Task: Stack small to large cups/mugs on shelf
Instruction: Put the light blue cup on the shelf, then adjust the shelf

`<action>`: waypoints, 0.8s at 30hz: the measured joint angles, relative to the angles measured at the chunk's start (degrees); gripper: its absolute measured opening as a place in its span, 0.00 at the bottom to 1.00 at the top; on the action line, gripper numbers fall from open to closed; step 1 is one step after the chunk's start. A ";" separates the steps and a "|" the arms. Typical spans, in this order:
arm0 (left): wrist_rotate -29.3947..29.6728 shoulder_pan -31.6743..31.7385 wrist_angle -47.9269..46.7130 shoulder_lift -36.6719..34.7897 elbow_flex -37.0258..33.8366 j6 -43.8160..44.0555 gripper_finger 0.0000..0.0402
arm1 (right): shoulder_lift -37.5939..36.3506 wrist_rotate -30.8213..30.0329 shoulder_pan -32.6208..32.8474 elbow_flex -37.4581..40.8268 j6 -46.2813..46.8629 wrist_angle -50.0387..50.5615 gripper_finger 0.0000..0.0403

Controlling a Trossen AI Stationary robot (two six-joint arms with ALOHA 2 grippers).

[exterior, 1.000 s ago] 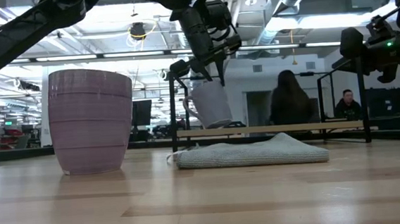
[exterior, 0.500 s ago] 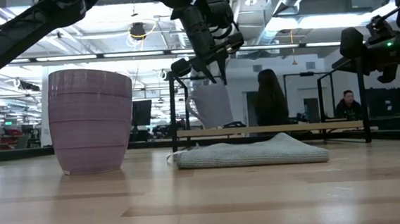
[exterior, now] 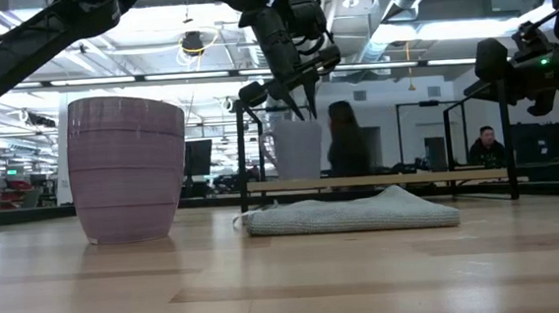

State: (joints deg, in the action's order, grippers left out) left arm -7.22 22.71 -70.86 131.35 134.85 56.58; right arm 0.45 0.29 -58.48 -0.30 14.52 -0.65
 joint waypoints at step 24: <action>-5.01 -0.47 -0.06 -0.06 0.02 -28.80 0.20 | 2.39 0.03 0.00 -0.14 -1.27 -0.59 0.14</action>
State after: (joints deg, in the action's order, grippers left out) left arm -12.23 22.24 -70.92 131.29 134.87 27.77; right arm 2.84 0.32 -58.48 -0.44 13.26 -1.24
